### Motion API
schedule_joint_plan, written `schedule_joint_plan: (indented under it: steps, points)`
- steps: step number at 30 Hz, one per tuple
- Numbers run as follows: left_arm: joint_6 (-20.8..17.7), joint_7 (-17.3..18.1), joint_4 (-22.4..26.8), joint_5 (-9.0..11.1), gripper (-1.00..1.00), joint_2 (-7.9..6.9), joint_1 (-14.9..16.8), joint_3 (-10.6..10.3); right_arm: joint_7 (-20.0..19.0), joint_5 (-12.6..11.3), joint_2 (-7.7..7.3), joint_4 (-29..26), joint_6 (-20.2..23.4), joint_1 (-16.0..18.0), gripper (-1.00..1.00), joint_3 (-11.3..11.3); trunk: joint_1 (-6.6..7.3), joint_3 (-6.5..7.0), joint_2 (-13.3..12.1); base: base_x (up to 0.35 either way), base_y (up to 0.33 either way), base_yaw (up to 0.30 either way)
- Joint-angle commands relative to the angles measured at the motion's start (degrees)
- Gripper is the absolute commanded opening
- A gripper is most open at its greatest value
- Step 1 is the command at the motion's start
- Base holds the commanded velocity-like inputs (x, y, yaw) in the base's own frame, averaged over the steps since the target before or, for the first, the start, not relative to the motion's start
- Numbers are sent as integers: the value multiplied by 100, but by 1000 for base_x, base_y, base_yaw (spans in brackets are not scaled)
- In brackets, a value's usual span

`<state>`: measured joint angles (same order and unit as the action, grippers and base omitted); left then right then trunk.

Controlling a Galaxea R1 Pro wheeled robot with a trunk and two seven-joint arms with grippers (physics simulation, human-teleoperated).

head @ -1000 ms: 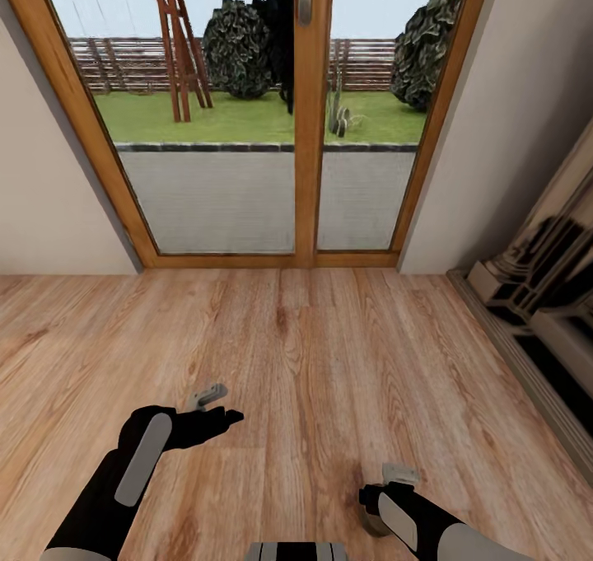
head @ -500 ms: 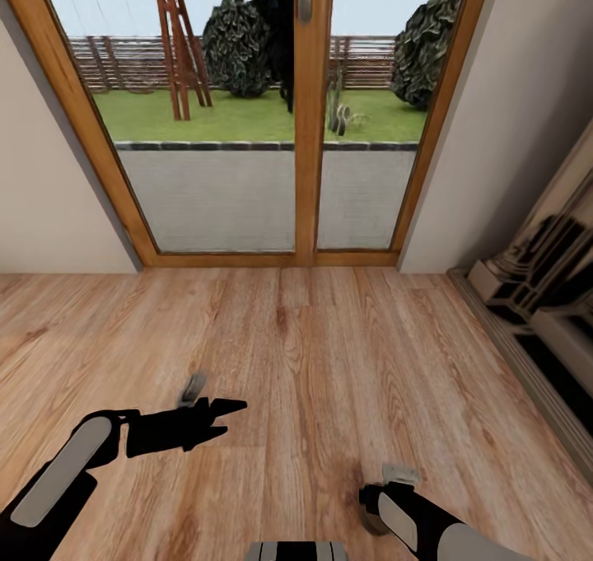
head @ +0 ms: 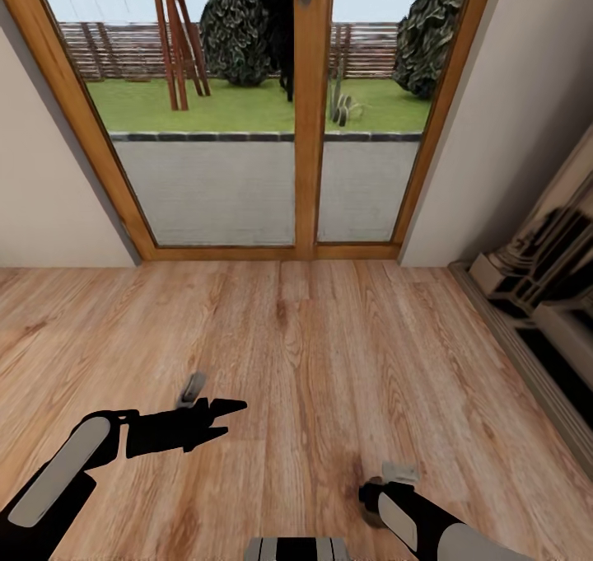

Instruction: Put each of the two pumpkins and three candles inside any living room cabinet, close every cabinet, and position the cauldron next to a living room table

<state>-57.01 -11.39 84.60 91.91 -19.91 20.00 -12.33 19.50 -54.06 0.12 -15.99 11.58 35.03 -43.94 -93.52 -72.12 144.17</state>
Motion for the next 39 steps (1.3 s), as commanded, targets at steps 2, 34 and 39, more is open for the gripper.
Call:
schedule_joint_plan:
  steps: [2,34,39]
  points:
    - [-3,-56,4,64,100,-7,4,-6,26,-18,-3,-10,-2,3,100,-35,-4,-49,5,0,0,0]
    - [-3,-56,-5,73,100,-5,4,-23,1,-17,-3,-10,-15,3,100,-35,-11,-116,9,9,0,0]
    - [-3,-56,-5,73,100,3,4,-45,-3,-17,-3,-10,-15,3,100,-35,-11,-116,9,0,0,0]
